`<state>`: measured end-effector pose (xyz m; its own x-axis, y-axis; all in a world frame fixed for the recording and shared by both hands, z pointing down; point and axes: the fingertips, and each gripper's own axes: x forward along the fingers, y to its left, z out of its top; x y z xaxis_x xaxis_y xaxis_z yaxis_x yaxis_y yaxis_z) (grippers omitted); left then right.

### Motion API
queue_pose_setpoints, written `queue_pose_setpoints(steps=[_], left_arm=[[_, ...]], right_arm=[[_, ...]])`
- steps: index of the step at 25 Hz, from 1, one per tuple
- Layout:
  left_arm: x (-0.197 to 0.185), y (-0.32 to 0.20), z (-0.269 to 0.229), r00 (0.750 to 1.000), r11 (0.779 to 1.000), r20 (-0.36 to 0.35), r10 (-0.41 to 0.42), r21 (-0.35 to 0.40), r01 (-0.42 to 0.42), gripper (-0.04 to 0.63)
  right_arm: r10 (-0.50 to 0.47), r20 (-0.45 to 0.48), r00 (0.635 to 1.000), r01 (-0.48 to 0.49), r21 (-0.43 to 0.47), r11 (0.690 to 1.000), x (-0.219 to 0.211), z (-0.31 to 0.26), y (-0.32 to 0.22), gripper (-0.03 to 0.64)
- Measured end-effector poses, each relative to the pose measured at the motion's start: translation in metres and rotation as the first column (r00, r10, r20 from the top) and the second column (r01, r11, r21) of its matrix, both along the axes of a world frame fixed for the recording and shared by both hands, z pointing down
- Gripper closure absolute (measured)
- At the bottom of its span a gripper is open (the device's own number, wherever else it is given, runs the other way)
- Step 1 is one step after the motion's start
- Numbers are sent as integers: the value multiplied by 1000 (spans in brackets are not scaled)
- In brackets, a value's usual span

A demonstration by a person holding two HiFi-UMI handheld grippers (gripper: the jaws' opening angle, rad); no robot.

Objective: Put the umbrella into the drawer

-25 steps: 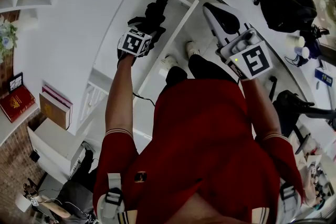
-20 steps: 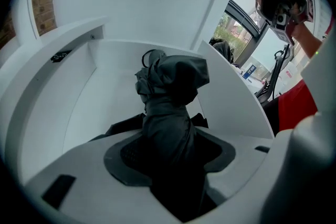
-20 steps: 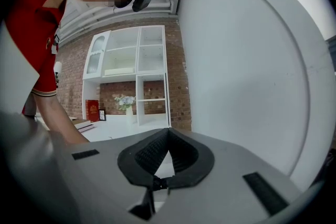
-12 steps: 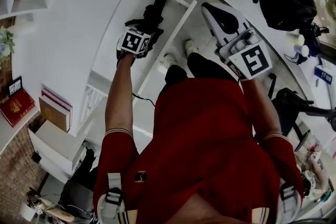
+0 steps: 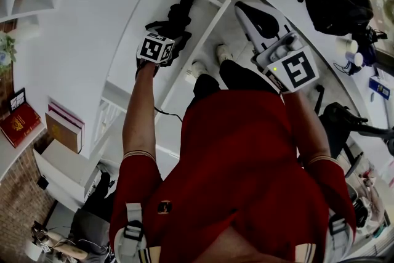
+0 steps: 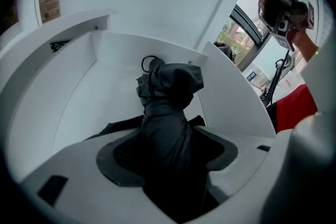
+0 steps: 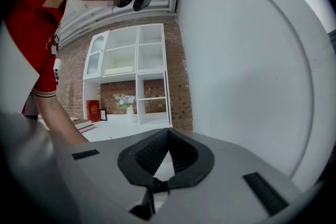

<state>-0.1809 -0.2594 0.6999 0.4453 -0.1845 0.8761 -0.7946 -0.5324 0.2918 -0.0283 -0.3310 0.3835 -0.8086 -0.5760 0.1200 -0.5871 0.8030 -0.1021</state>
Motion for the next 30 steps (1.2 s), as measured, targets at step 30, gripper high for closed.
queue_pose_setpoints(steps=[30], left_arm=[[1, -16, -244, 936, 742, -298, -189, 581, 335, 342]], right_arm=[[-138, 85, 987, 136, 27, 990, -40, -25, 45, 618]])
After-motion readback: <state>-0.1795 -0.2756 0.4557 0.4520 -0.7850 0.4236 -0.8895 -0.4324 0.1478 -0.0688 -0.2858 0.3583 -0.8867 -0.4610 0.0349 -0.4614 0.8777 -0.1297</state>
